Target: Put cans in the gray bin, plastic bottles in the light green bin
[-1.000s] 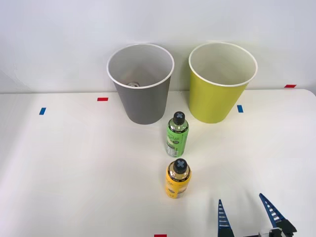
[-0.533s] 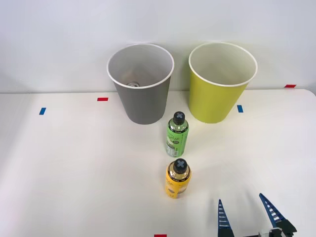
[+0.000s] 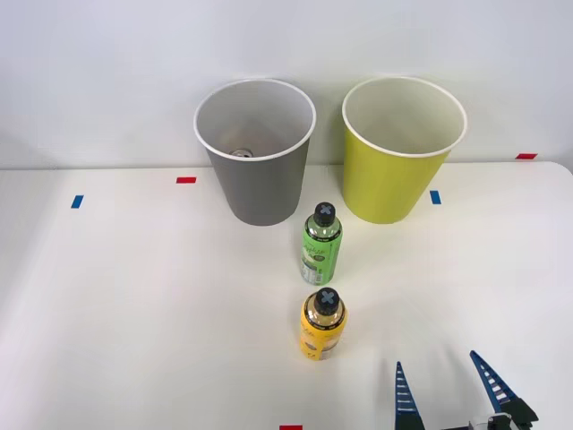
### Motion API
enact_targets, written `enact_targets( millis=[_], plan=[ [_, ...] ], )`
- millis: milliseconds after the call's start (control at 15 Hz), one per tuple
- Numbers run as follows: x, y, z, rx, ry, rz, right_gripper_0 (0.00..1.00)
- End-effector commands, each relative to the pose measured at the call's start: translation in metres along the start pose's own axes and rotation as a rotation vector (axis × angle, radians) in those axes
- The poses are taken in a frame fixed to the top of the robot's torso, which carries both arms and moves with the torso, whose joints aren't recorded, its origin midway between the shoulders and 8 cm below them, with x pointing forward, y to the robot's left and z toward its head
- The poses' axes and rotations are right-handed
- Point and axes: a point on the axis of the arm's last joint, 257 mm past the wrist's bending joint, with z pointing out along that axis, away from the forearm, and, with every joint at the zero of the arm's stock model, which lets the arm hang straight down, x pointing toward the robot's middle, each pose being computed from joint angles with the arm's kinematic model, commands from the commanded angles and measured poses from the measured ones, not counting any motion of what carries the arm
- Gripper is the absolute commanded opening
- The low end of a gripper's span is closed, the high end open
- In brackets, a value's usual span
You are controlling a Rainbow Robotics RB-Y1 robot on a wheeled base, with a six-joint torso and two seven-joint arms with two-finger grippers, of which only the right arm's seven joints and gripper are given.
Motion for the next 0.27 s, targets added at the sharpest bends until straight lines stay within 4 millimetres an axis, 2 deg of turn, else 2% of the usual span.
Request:
enact_targets(
  millis=[67, 267],
  plan=[
    [0.0000, 0.0000, 0.0000, 0.000, 0.000, 0.000, 1.00],
    [0.0000, 0.0000, 0.0000, 0.000, 0.000, 0.000, 1.00]
  ],
)
